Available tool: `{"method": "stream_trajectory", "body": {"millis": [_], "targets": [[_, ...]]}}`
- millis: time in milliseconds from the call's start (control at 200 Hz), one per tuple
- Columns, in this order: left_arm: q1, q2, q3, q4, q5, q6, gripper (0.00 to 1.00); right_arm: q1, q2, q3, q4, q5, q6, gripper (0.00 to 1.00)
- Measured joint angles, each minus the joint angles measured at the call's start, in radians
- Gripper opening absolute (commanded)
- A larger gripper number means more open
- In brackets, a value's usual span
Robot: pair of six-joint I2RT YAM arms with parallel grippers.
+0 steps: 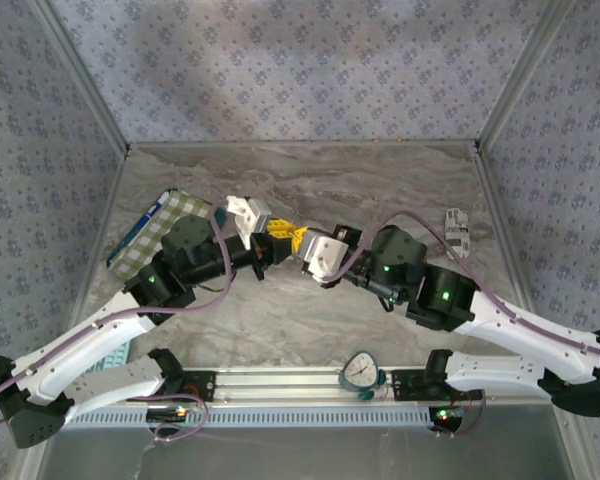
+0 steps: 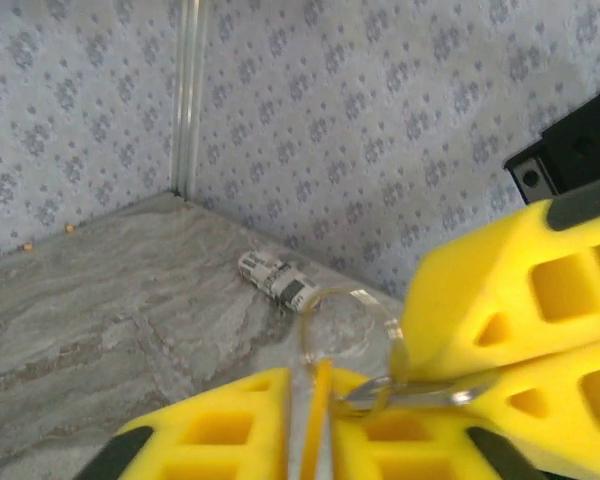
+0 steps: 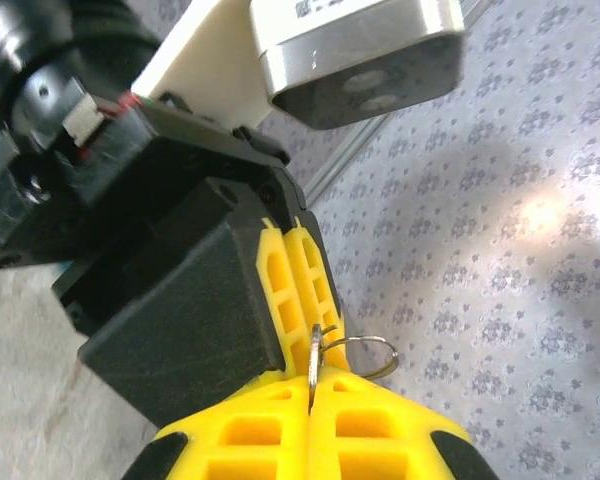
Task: Remove the keys from the keyring
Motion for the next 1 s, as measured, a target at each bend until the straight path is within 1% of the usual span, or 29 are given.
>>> {"method": "stream_trajectory", "body": {"millis": [140,245,310,490,565,685,745,820,840,895,999], "targets": [[0.000,0.002,0.000,0.076,-0.011,-0.011,0.35,-0.005,-0.013,-0.003,0.066,-0.010,0.028,0.00],[0.000,0.004,-0.002,0.126,-0.034,-0.019,0.47,-0.012,-0.017,-0.004,0.110,-0.016,0.043,0.00],[0.000,0.008,-0.006,0.154,-0.049,-0.026,0.51,-0.017,-0.022,-0.007,0.128,-0.021,0.051,0.00],[0.000,0.005,-0.037,0.213,-0.079,-0.023,0.66,-0.039,-0.031,-0.007,0.127,-0.055,0.065,0.00],[-0.001,-0.003,-0.055,0.225,-0.099,-0.016,0.69,-0.047,-0.032,-0.007,0.115,-0.069,0.071,0.00],[-0.010,-0.023,-0.084,0.232,-0.130,-0.003,0.77,-0.053,-0.035,-0.007,0.092,-0.086,0.075,0.00],[-0.016,-0.033,-0.097,0.234,-0.155,0.005,0.88,-0.059,-0.038,-0.007,0.081,-0.097,0.078,0.00],[-0.024,-0.052,-0.119,0.236,-0.179,0.018,0.95,-0.065,-0.040,-0.006,0.068,-0.109,0.082,0.00],[-0.027,-0.058,-0.127,0.236,-0.178,0.023,0.99,-0.069,-0.040,-0.006,0.064,-0.109,0.085,0.00],[-0.049,-0.074,-0.147,0.231,-0.177,0.035,0.99,-0.082,-0.040,-0.006,0.056,-0.110,0.091,0.00],[-0.094,-0.105,-0.171,0.216,-0.139,0.044,0.99,-0.111,-0.029,-0.006,0.035,-0.093,0.101,0.00]]}}
